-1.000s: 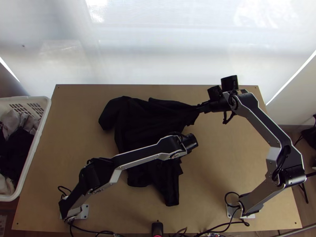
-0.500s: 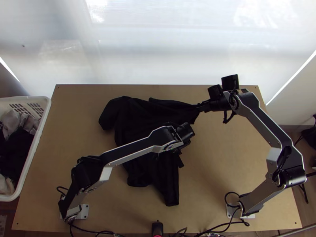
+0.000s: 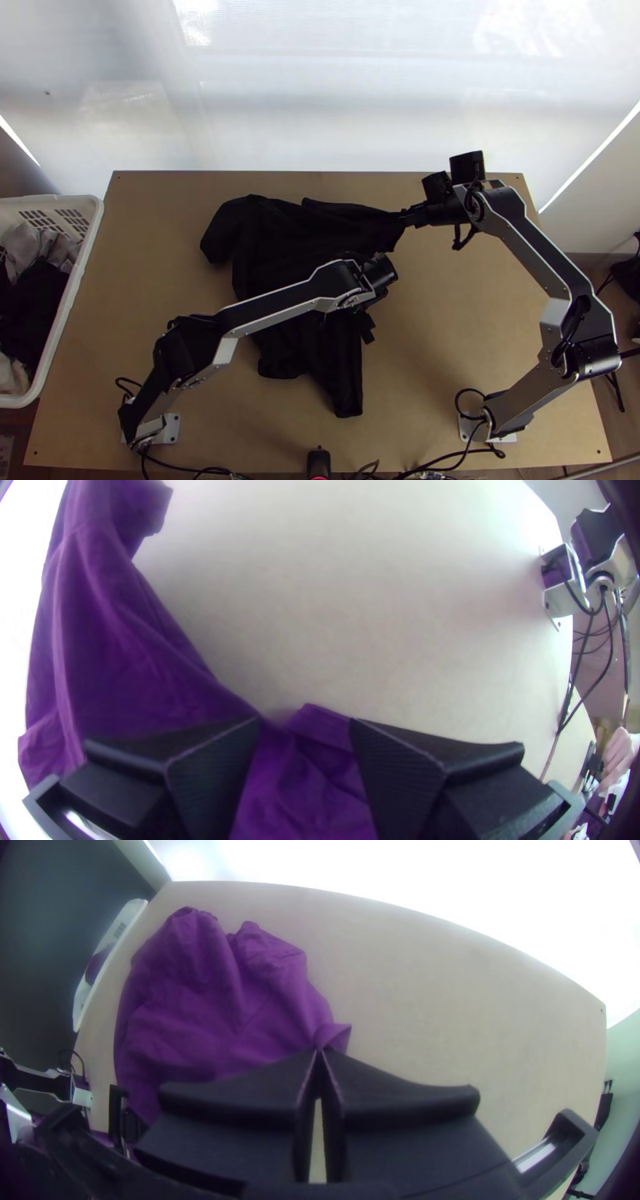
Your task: Fold the t-shirt
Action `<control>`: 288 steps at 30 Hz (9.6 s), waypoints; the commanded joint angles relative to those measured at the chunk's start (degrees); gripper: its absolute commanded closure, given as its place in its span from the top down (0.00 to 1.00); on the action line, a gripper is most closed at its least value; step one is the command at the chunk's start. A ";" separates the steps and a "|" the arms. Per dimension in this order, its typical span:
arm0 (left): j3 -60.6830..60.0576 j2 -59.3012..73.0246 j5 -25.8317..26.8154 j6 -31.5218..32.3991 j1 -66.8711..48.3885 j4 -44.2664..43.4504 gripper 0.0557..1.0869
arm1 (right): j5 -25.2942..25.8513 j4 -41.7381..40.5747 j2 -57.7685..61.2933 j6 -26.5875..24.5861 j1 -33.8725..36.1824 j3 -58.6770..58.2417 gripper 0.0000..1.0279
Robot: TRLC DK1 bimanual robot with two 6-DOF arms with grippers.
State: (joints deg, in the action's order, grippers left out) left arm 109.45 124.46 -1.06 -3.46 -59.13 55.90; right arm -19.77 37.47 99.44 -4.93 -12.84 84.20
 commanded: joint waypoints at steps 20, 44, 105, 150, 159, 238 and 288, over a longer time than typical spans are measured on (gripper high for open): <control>0.85 4.91 2.73 -0.67 -0.46 3.51 0.45 | 0.08 -0.03 0.67 -0.61 0.10 0.61 0.03; 3.49 -13.99 10.73 0.04 7.10 3.78 0.03 | 0.08 -0.03 -2.41 -0.08 1.85 1.23 0.03; 1.12 -78.94 18.11 -16.14 57.46 23.91 0.04 | 24.69 15.26 -45.12 -21.26 -3.86 14.76 0.03; -41.77 -56.70 22.77 2.41 12.64 3.87 0.68 | 23.64 22.91 -67.09 -14.85 4.32 -43.86 0.03; -21.12 -36.13 22.68 0.56 20.29 -6.42 0.73 | 23.72 26.51 -72.72 -14.93 9.41 -44.83 0.03; 23.18 -30.07 10.64 0.21 30.75 -8.26 0.03 | 23.46 19.74 -29.04 -14.93 -1.40 17.57 0.03; -34.04 -26.38 11.78 -5.32 14.92 -13.18 0.86 | 24.96 24.14 -51.01 -12.39 3.44 -14.07 0.03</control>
State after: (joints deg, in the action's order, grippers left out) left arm 77.73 94.35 10.48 -7.57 -42.87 45.12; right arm 5.19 61.45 48.51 -18.37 -9.76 70.83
